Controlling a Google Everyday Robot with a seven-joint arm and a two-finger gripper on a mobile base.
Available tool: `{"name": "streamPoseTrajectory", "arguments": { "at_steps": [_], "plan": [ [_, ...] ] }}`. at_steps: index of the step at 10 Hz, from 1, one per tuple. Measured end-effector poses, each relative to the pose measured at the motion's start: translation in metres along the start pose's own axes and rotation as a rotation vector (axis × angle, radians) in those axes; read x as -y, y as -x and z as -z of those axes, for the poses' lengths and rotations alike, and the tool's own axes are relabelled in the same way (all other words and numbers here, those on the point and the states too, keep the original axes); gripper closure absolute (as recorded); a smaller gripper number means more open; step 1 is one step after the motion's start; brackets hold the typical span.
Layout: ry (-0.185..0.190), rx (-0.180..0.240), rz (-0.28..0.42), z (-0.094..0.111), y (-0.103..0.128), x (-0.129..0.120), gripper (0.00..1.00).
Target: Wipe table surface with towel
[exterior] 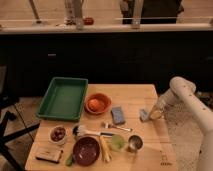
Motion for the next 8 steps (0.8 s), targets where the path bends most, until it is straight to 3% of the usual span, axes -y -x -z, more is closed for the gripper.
{"name": "streamPoseTrajectory", "arguments": {
  "at_steps": [3, 6, 8],
  "plan": [
    [-0.014, -0.002, 0.013, 0.001, 0.02, 0.014, 1.0],
    [0.016, -0.013, 0.051, -0.017, 0.051, 0.015, 1.0],
    [0.039, -0.013, 0.071, -0.022, 0.054, 0.011, 1.0]
  ]
}}
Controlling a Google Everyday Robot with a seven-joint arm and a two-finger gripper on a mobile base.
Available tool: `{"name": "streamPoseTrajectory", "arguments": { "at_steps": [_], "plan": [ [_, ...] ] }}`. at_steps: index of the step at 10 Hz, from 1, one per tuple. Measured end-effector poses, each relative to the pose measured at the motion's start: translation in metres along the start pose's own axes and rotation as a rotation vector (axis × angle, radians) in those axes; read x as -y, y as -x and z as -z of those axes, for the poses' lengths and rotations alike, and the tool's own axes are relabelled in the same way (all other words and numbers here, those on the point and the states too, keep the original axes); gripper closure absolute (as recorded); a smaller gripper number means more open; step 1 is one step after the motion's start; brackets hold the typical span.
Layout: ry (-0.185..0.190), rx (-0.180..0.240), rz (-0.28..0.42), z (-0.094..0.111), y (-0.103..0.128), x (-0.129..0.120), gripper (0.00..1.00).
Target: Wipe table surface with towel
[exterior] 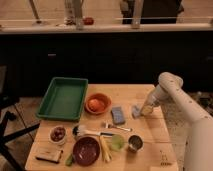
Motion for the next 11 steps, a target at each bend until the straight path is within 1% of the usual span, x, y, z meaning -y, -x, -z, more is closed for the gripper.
{"name": "streamPoseTrajectory", "arguments": {
  "at_steps": [4, 6, 8, 9, 11],
  "plan": [
    [0.024, 0.001, 0.047, 0.005, 0.0, -0.022, 1.0],
    [0.035, 0.001, 0.058, 0.008, -0.006, -0.033, 1.0],
    [0.039, -0.002, 0.048, 0.014, -0.016, -0.038, 1.0],
    [0.038, -0.004, 0.038, 0.016, -0.021, -0.037, 1.0],
    [0.034, -0.016, -0.006, 0.019, -0.04, -0.031, 1.0]
  ]
}}
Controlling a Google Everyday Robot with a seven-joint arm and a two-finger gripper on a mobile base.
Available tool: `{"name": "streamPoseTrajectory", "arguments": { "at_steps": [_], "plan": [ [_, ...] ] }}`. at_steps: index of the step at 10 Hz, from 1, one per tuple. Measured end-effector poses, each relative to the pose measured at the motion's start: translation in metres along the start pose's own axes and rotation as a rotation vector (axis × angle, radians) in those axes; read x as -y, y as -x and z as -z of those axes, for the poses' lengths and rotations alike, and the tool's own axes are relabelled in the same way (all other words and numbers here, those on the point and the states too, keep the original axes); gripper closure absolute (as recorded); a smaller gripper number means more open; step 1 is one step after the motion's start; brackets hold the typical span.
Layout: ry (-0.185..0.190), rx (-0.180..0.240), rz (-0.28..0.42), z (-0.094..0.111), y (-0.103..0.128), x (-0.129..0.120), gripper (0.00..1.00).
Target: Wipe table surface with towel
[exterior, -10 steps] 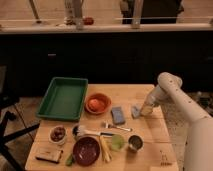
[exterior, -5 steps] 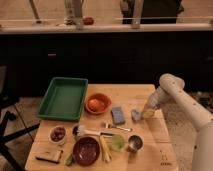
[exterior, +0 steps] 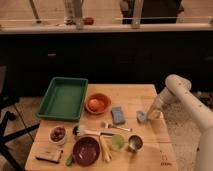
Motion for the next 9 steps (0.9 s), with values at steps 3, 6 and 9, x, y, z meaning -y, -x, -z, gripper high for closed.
{"name": "streamPoseTrajectory", "arguments": {
  "at_steps": [3, 6, 9],
  "plan": [
    [-0.021, -0.015, -0.055, 0.004, -0.012, 0.013, 1.0],
    [-0.041, -0.022, -0.072, 0.008, -0.012, 0.025, 1.0],
    [-0.018, -0.013, -0.028, -0.006, 0.011, 0.032, 1.0]
  ]
}}
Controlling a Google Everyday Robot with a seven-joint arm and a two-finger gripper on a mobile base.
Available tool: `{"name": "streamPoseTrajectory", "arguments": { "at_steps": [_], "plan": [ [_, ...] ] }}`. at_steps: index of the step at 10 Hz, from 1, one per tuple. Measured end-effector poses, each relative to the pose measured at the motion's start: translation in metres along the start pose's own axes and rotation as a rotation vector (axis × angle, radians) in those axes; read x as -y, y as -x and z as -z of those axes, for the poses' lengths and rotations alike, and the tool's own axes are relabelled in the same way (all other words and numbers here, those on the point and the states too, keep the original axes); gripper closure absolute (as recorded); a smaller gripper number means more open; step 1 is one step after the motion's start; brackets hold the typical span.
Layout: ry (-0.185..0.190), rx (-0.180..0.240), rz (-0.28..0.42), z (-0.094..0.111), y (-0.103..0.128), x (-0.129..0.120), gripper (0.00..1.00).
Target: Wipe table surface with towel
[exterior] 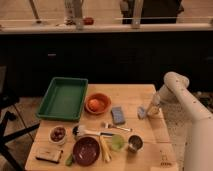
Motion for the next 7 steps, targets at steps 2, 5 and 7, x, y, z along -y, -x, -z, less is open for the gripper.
{"name": "streamPoseTrajectory", "arguments": {
  "at_steps": [2, 5, 7],
  "plan": [
    [0.043, 0.008, 0.048, -0.014, 0.016, -0.003, 1.0],
    [0.082, 0.018, 0.088, -0.016, 0.02, -0.016, 1.0],
    [0.086, 0.017, 0.092, -0.012, 0.013, -0.026, 1.0]
  ]
}}
